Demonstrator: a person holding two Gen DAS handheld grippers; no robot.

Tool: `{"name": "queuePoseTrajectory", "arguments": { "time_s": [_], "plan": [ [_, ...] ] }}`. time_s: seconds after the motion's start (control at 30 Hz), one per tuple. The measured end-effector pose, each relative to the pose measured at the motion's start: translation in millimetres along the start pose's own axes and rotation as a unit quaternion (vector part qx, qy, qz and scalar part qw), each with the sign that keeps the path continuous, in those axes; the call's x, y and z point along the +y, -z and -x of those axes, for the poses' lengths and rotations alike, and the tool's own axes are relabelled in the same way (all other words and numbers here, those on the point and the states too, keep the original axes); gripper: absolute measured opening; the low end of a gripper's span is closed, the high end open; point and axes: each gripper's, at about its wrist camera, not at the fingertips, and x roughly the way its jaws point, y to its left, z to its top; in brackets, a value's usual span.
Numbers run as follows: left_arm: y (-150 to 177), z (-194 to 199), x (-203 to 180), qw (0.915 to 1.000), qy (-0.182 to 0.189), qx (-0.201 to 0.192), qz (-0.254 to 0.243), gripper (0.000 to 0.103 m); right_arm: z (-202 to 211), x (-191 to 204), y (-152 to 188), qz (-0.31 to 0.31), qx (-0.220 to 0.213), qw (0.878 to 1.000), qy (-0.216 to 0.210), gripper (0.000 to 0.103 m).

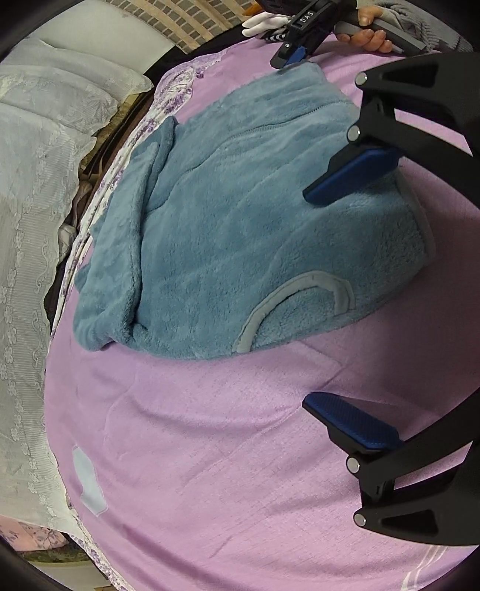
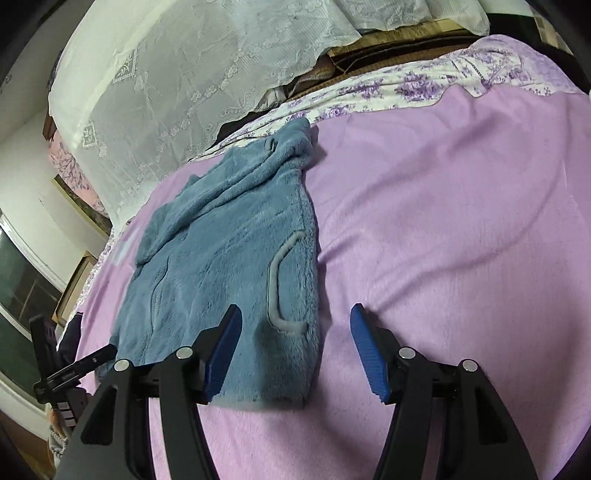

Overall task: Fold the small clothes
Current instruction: 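Grasp the jacket's hem edge with both grippers and lift it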

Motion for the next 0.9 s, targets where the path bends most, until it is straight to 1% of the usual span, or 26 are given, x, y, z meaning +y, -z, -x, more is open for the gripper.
{"name": "queuePoseTrajectory", "arguments": {
  "time_s": [0.03, 0.1, 0.13, 0.23, 0.27, 0.3, 0.37, 0.4, 0.53, 0.57, 0.6, 0.63, 0.67, 0.7, 0.77, 0.83, 0.9],
  "plan": [
    [0, 0, 0, 1.0000, 0.001, 0.000, -0.001, 0.099, -1, 3, 1, 0.007, 0.004, 1.000, -0.001, 0.057],
    [-1, 1, -1, 0.9999, 0.011, -0.001, -0.004, 0.098, -6, 10, 4, 0.024, 0.022, 0.999, -0.015, 0.041],
    [0, 2, -1, 0.9998, 0.017, -0.002, -0.006, 0.098, -8, 13, 5, 0.030, 0.026, 0.999, -0.014, 0.041],
    [-1, 4, -5, 0.9980, 0.061, -0.004, -0.016, 0.098, -8, 14, 5, 0.031, 0.030, 0.999, -0.022, 0.037],
    [-1, 4, -7, 0.9967, 0.078, -0.003, -0.021, 0.093, -8, 13, 5, 0.027, 0.031, 0.999, -0.028, 0.036],
    [-1, 2, -10, 0.9954, 0.092, 0.004, -0.026, 0.085, -8, 13, 5, 0.024, 0.033, 0.999, -0.033, 0.034],
    [-1, -5, -11, 0.9958, 0.087, 0.016, -0.025, 0.083, -7, 13, 5, 0.023, 0.032, 0.999, -0.037, 0.033],
    [-3, -9, -9, 0.9955, 0.089, 0.023, -0.019, 0.083, -6, 13, 5, 0.022, 0.031, 0.999, -0.038, 0.033],
    [-5, -10, -2, 0.9932, 0.114, 0.023, 0.003, 0.082, -5, 10, 4, 0.009, 0.025, 0.999, -0.040, 0.033],
    [-5, -10, -1, 0.9929, 0.116, 0.022, 0.006, 0.079, -4, 9, 4, 0.009, 0.024, 0.999, -0.041, 0.033],
    [-4, -9, -1, 0.9927, 0.118, 0.021, 0.006, 0.073, -4, 11, 4, 0.012, 0.022, 0.999, -0.043, 0.032],
    [-3, -8, -1, 0.9922, 0.122, 0.021, 0.003, 0.070, -3, 13, 5, 0.015, 0.021, 0.999, -0.045, 0.031],
    [-2, -7, -2, 0.9920, 0.124, 0.020, 0.000, 0.063, -2, 15, 6, 0.021, 0.020, 0.998, -0.052, 0.030],
    [-2, -8, -4, 0.9920, 0.124, 0.023, -0.004, 0.058, -1, 18, 6, 0.028, 0.020, 0.998, -0.057, 0.030],
    [-1, -9, -3, 0.9922, 0.122, 0.026, -0.002, 0.057, -2, 19, 6, 0.032, 0.024, 0.998, -0.053, 0.032],
    [-1, -8, 2, 0.9913, 0.128, 0.027, 0.004, 0.057, -6, 14, 5, 0.018, 0.033, 0.998, -0.052, 0.032],
    [-1, -10, 3, 0.9912, 0.128, 0.030, 0.011, 0.060, -7, 7, 4, -0.002, 0.037, 0.998, -0.055, 0.032]
  ]
}}
